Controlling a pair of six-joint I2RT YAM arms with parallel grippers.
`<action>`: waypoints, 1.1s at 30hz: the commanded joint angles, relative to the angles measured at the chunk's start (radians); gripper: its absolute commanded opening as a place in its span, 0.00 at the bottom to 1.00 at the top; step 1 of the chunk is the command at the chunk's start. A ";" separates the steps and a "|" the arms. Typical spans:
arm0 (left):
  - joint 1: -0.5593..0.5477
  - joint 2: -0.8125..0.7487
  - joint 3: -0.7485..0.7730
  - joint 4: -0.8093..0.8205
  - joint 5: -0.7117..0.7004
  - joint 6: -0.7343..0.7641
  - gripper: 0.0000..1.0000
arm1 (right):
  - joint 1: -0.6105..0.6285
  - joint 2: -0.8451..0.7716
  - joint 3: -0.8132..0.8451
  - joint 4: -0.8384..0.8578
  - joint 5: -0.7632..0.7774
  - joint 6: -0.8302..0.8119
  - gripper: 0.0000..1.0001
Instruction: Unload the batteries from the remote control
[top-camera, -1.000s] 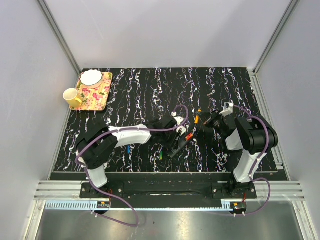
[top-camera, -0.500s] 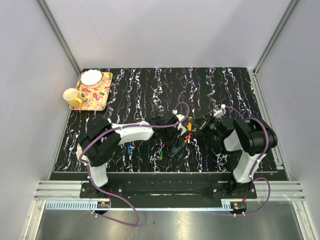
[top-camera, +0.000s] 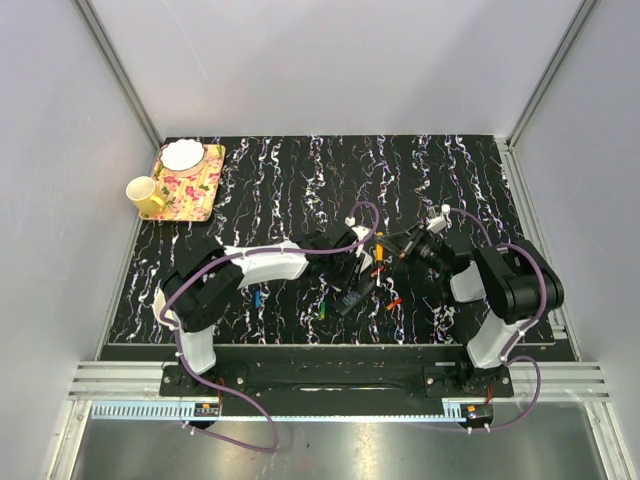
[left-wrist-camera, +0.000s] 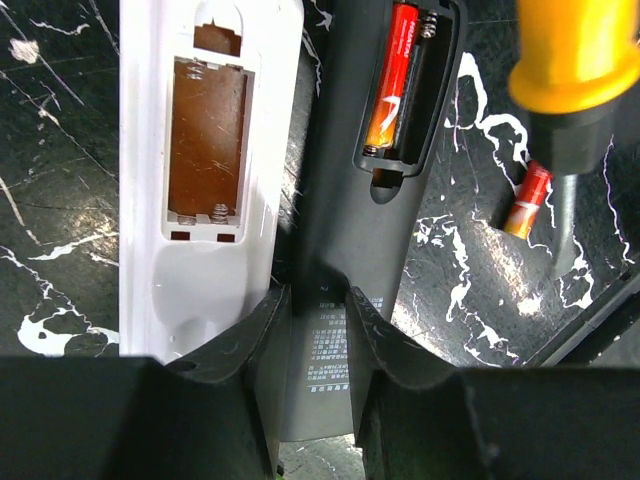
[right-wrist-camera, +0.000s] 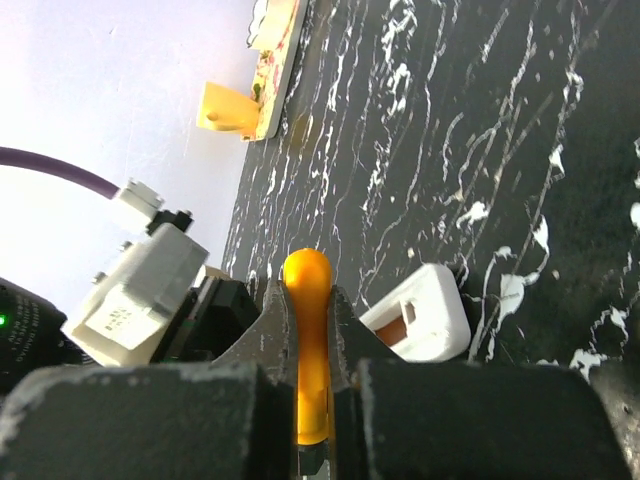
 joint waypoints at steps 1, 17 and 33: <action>-0.022 0.091 -0.053 -0.047 -0.060 0.022 0.00 | 0.001 -0.124 0.056 -0.141 0.011 -0.122 0.00; -0.022 -0.053 -0.057 0.083 -0.059 0.037 0.49 | 0.001 -0.483 -0.011 -0.390 0.191 -0.323 0.00; -0.015 -0.162 -0.159 0.168 0.022 0.031 0.70 | 0.001 -0.572 -0.016 -0.449 0.225 -0.355 0.00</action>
